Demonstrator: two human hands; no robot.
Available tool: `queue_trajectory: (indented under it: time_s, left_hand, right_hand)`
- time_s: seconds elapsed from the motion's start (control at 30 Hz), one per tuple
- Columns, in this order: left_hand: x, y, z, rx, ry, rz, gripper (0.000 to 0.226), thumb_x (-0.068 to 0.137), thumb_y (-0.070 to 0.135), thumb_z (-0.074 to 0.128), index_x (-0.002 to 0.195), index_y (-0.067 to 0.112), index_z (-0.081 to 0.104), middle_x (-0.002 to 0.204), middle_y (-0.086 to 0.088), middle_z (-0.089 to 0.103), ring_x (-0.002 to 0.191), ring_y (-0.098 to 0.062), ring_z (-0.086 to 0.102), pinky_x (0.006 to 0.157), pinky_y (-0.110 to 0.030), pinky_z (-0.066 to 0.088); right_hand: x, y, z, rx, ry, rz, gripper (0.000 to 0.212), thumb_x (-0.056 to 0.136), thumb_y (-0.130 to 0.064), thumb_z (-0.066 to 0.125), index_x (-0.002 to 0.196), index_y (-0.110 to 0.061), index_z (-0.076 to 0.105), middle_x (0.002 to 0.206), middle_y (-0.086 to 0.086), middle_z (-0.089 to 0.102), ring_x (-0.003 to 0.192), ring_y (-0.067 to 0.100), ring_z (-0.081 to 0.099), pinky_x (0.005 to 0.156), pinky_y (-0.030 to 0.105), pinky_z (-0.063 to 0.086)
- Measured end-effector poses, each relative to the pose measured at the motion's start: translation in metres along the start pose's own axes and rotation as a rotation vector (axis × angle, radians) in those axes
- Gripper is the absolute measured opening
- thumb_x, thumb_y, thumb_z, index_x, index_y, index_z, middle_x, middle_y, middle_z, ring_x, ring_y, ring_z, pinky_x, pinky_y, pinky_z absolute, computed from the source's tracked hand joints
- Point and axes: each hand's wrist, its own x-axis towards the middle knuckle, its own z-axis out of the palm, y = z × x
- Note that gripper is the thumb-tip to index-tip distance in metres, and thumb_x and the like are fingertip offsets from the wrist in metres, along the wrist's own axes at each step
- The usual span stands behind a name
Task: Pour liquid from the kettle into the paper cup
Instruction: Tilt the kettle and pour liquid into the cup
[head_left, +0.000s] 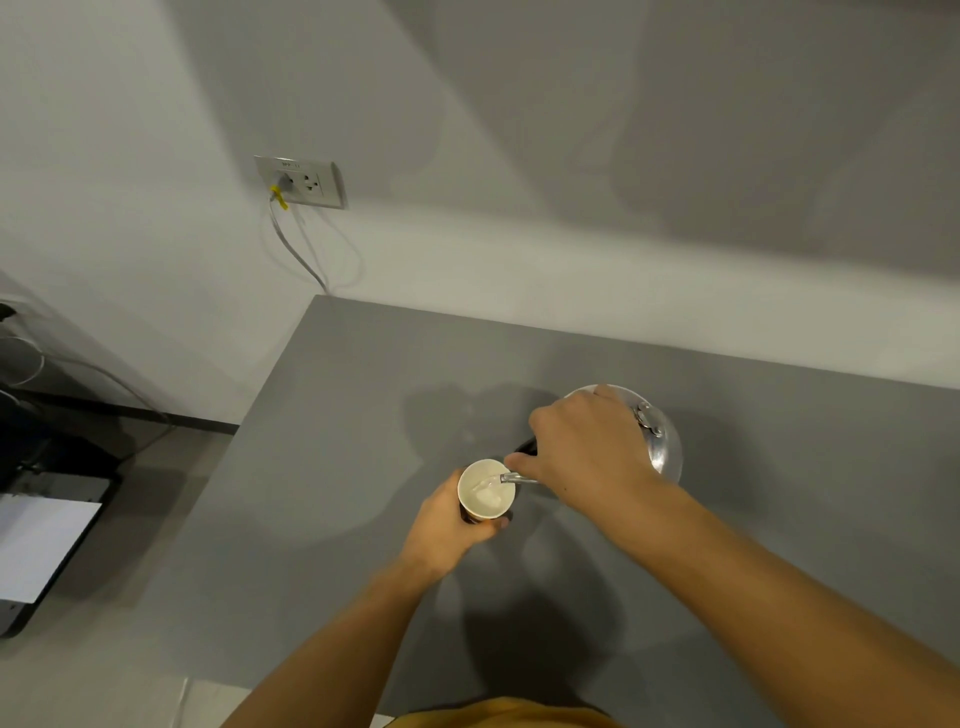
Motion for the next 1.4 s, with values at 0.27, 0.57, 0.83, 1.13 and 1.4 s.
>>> queue_trajectory:
  time_s: [0.27,0.57,0.83,1.13,1.4]
  left_hand:
    - [-0.0013,-0.0003,-0.0009,0.009,0.003,0.012,0.061,0.067,0.036,0.095,0.110,0.058,0.057,0.110,0.032,0.071,0.104,0.009,0.067,0.080,-0.004,0.049]
    - [-0.0001,-0.0016,0.0000,0.004,-0.016,0.010,0.066,0.069,0.033,0.095,0.124,0.045,0.059,0.116,0.018,0.075,0.107,0.001,0.069,0.086,-0.013,0.051]
    - [-0.0002,-0.0011,0.0000,0.006,-0.009,0.015,0.064,0.067,0.034,0.094,0.113,0.060,0.057,0.111,0.028,0.073,0.105,0.005,0.069,0.079,-0.008,0.050]
    - [0.0005,-0.0022,0.0003,-0.011,-0.015,0.008,0.065,0.067,0.038,0.093,0.113,0.062,0.056,0.112,0.030,0.072,0.106,0.006,0.068,0.080,-0.010,0.050]
    - [0.0006,-0.0029,0.0007,-0.009,-0.005,0.023,0.067,0.066,0.037,0.094,0.114,0.064,0.056,0.115,0.025,0.073,0.108,0.002,0.069,0.089,-0.018,0.053]
  right_hand:
    - [0.0018,-0.0029,-0.0016,-0.030,-0.014,-0.028,0.046,0.088,-0.061,0.055,0.068,-0.020,0.046,0.067,0.002,0.047,0.067,0.023,0.041,0.070,0.034,0.023]
    - [0.0012,-0.0036,-0.0032,-0.017,-0.019,-0.039,0.052,0.088,-0.059,0.056,0.061,-0.019,0.037,0.077,0.005,0.066,0.068,0.024,0.041,0.072,0.034,0.023]
    - [0.0008,-0.0050,-0.0036,0.003,-0.011,-0.049,0.044,0.089,-0.058,0.057,0.070,-0.019,0.046,0.084,0.005,0.070,0.070,0.023,0.041,0.072,0.034,0.023]
    - [0.0041,-0.0061,-0.0011,-0.016,-0.002,-0.066,0.051,0.088,-0.057,0.058,0.061,-0.019,0.039,0.079,0.004,0.068,0.069,0.024,0.041,0.073,0.035,0.022]
    - [0.0065,-0.0063,-0.0004,-0.032,-0.022,-0.086,0.059,0.087,-0.056,0.060,0.053,-0.020,0.028,0.052,0.000,0.029,0.065,0.023,0.040,0.072,0.034,0.023]
